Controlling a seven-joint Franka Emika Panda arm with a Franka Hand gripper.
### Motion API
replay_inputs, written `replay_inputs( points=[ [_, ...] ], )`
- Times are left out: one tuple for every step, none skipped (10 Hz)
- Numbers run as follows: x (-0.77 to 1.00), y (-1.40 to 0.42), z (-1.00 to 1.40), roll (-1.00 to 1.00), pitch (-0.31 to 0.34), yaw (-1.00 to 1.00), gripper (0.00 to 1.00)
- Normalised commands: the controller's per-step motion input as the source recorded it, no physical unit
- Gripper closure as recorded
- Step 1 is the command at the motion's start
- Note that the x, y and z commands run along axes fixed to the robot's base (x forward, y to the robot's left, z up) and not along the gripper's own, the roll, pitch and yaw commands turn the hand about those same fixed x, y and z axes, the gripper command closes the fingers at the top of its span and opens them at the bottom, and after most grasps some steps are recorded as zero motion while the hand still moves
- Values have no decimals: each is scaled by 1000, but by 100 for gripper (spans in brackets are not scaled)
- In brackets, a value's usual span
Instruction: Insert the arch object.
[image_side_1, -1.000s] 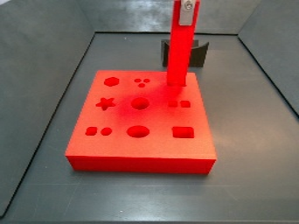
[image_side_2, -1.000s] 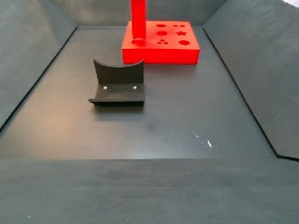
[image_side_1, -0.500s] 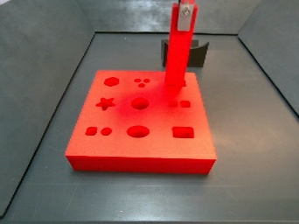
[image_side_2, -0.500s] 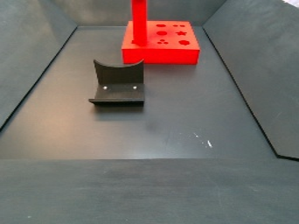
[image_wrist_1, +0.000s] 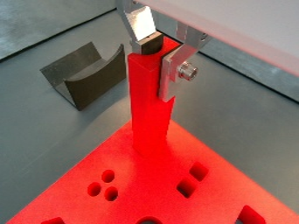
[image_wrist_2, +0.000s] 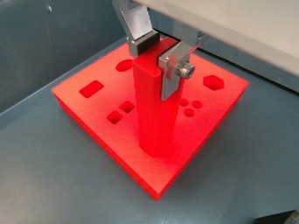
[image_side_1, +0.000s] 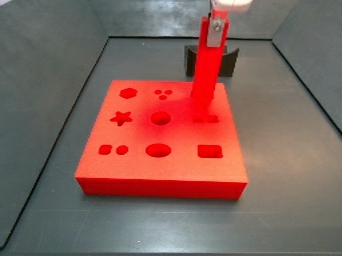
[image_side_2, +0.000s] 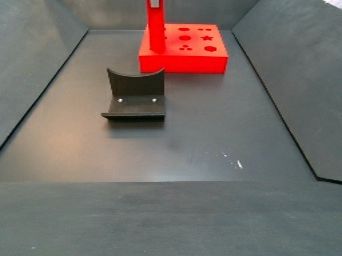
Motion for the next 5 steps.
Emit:
replay_inputs(
  points=[
    [3,0,0,27,0,0,100],
    [0,0,-40,0,0,0,100],
    [0,-3,-623,116,-94,0,100],
    [0,0,-843,137,-154,0,100],
    [0,0,-846,137,-156,0,100]
  ],
)
